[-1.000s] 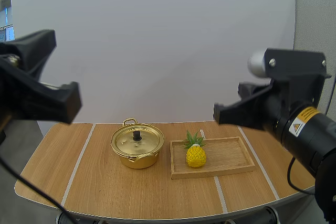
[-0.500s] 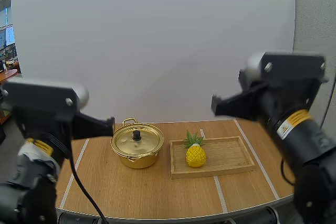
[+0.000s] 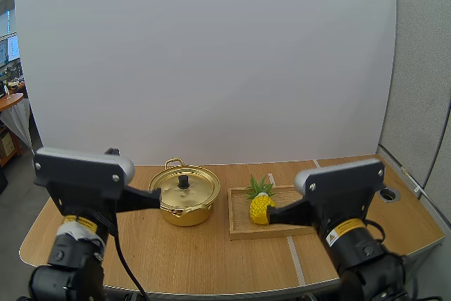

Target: Open the pot, put the grape inside, and close it

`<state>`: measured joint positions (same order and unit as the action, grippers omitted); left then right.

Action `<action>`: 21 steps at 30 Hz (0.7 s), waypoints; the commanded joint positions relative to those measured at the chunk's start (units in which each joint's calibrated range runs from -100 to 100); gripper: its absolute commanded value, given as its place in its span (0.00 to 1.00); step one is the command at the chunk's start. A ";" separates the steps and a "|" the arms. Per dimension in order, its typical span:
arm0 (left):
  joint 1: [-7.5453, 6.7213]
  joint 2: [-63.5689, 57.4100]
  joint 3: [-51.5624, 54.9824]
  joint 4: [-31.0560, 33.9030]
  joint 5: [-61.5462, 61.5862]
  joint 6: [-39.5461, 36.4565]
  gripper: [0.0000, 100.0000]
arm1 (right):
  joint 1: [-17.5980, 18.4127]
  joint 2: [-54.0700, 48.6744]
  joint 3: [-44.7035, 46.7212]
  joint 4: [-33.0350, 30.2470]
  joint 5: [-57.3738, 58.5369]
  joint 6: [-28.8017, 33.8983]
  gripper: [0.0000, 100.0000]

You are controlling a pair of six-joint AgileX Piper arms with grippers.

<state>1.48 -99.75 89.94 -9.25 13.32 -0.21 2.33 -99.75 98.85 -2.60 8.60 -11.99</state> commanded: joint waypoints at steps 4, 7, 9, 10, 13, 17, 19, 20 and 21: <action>-1.15 -0.25 10.06 0.07 -10.15 -2.59 0.00 | -0.17 -0.25 1.15 -0.73 4.06 0.10 0.00; -1.15 -0.25 10.06 0.07 -2.57 -5.85 0.00 | -0.17 -0.25 1.15 -0.73 7.80 0.10 0.00; -1.15 -0.25 10.06 0.07 0.12 -8.38 0.00 | -0.17 -0.25 1.15 -0.73 11.41 0.10 0.00; -1.15 -0.25 10.06 0.07 1.15 -9.37 0.00 | -0.17 -0.25 1.15 -0.73 13.48 0.10 0.00; -1.15 -0.25 10.06 0.07 6.53 -10.45 0.00 | -0.17 -0.25 1.15 -0.73 20.15 0.10 0.00; -1.15 -0.25 10.06 0.07 17.83 -10.45 0.00 | -0.53 -0.25 1.15 -0.73 22.84 0.10 0.00; -1.15 -0.25 10.06 0.07 17.83 -10.45 0.00 | -0.70 -0.25 1.15 -0.73 22.84 0.10 0.00; -1.15 -0.25 10.06 0.07 17.83 -10.45 0.00 | -0.70 -0.25 1.15 -0.73 22.84 0.10 0.00; -1.15 -0.25 10.06 0.07 18.06 -10.45 0.00 | -0.70 -0.25 1.15 -0.73 22.84 0.10 0.00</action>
